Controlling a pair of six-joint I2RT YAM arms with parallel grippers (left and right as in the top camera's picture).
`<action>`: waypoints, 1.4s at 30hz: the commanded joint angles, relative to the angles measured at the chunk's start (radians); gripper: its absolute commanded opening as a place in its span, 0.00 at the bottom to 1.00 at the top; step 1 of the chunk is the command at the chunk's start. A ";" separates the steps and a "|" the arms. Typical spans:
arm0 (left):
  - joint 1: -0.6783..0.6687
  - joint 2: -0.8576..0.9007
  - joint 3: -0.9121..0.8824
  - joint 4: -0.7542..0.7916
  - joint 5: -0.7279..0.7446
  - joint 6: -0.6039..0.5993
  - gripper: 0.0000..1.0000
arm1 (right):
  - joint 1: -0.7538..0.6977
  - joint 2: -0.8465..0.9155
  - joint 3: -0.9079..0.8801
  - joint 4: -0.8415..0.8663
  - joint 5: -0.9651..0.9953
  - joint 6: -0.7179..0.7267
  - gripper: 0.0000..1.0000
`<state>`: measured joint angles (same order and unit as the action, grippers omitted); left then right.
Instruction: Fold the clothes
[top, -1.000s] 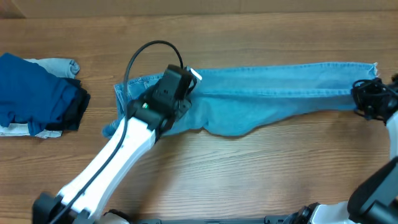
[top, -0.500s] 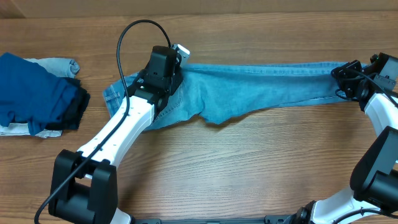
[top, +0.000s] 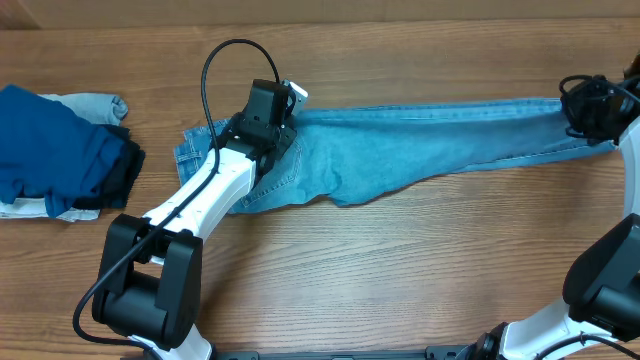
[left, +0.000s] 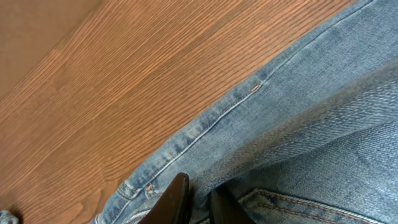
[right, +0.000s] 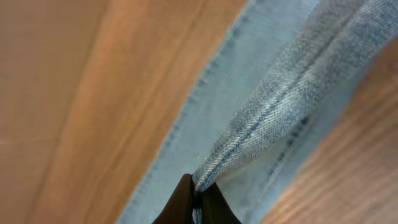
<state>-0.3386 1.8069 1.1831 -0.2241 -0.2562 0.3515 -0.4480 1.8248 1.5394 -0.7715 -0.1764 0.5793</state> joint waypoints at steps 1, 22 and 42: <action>0.030 0.011 0.017 -0.005 -0.087 0.012 0.15 | -0.026 -0.005 0.037 -0.009 0.198 -0.001 0.04; 0.030 0.011 0.017 -0.060 -0.091 0.015 0.14 | -0.007 0.240 0.039 0.246 0.175 -0.049 0.72; 0.051 0.154 0.045 -0.128 0.260 -0.307 0.29 | 0.240 0.201 0.154 -0.356 -0.133 -0.317 0.57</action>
<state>-0.3286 1.8648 1.2160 -0.3779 -0.0441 0.0681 -0.2718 2.0617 1.7061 -1.1393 -0.3672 0.2794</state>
